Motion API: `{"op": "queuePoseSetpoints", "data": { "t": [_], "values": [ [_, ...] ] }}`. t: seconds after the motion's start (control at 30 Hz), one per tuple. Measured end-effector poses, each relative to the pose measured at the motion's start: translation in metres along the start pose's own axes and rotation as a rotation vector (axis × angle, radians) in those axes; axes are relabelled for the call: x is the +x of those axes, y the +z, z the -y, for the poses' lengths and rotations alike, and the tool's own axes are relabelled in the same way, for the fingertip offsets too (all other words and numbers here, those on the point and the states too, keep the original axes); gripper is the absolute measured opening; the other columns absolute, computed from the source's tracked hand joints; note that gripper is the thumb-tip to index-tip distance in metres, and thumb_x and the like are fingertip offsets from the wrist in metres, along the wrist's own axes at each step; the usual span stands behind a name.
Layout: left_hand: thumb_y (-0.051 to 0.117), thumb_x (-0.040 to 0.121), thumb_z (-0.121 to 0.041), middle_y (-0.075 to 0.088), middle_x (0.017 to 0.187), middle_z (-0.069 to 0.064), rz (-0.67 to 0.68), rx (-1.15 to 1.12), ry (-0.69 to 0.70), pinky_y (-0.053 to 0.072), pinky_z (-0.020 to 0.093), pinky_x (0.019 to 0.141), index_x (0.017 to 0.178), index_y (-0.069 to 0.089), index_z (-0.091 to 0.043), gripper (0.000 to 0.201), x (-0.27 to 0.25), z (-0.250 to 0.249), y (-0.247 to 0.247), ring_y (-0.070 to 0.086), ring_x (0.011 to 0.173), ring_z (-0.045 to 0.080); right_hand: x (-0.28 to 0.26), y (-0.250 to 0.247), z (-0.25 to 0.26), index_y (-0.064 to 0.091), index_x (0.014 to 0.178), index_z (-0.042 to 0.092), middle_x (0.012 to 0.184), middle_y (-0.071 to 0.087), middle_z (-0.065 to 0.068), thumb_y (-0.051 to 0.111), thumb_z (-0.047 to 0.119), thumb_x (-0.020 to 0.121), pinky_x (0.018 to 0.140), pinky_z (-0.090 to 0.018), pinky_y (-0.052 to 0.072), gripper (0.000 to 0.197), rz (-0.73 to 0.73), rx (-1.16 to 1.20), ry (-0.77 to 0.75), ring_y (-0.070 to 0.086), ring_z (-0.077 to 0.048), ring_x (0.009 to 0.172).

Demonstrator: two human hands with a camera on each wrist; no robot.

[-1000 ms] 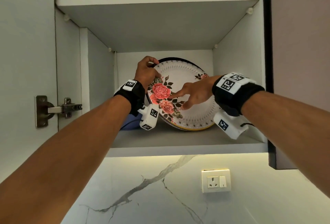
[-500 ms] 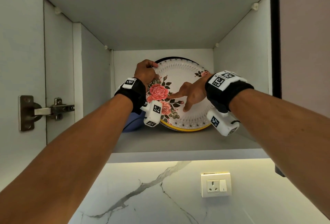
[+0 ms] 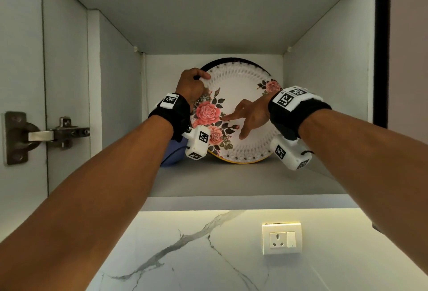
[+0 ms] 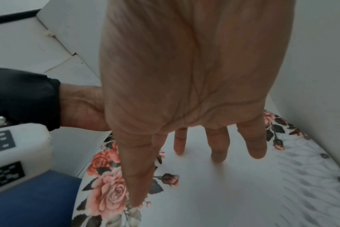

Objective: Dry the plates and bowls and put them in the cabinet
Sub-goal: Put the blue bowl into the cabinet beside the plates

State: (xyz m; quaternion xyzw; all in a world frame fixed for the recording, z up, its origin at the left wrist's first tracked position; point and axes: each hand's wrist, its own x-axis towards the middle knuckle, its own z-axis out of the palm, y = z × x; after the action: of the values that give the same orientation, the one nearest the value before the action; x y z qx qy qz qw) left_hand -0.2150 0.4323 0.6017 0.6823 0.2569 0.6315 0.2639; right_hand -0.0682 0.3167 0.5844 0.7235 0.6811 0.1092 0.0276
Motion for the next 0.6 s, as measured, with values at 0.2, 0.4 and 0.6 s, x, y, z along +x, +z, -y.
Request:
{"op": "queuePoseSetpoints", "data": {
  "t": [0.2,0.4,0.6],
  "values": [
    [0.048,0.085,0.024,0.056,0.131,0.009,0.022,0.051,-0.03,0.057,0.032,0.087,0.106,0.069,-0.012,0.047,0.004,0.005,-0.004,0.062,0.117,0.028,0.013,-0.006,0.002,0.016,0.158,0.04,0.166,0.015,-0.008,0.062,0.042,0.097,0.122,-0.039,0.017,0.077,0.005,-0.057,0.032,0.014,-0.03,0.153],
    [0.053,0.091,0.018,0.05,0.146,0.012,0.093,0.111,-0.063,0.051,0.03,0.097,0.128,0.062,-0.01,0.047,0.004,0.009,-0.009,0.053,0.13,0.027,0.022,-0.006,0.004,0.013,0.158,0.041,0.167,0.016,-0.006,0.061,0.049,0.096,0.121,-0.04,0.016,0.079,0.021,-0.078,0.036,0.014,-0.029,0.154],
    [0.064,0.086,0.015,0.047,0.145,0.011,0.11,0.176,-0.047,0.049,0.033,0.105,0.13,0.058,-0.01,0.051,0.005,0.011,-0.008,0.05,0.13,0.026,0.027,-0.004,0.002,0.012,0.159,0.04,0.166,0.019,-0.006,0.062,0.052,0.094,0.121,-0.038,0.017,0.083,0.018,-0.065,0.022,0.016,-0.029,0.154]
  ]
}}
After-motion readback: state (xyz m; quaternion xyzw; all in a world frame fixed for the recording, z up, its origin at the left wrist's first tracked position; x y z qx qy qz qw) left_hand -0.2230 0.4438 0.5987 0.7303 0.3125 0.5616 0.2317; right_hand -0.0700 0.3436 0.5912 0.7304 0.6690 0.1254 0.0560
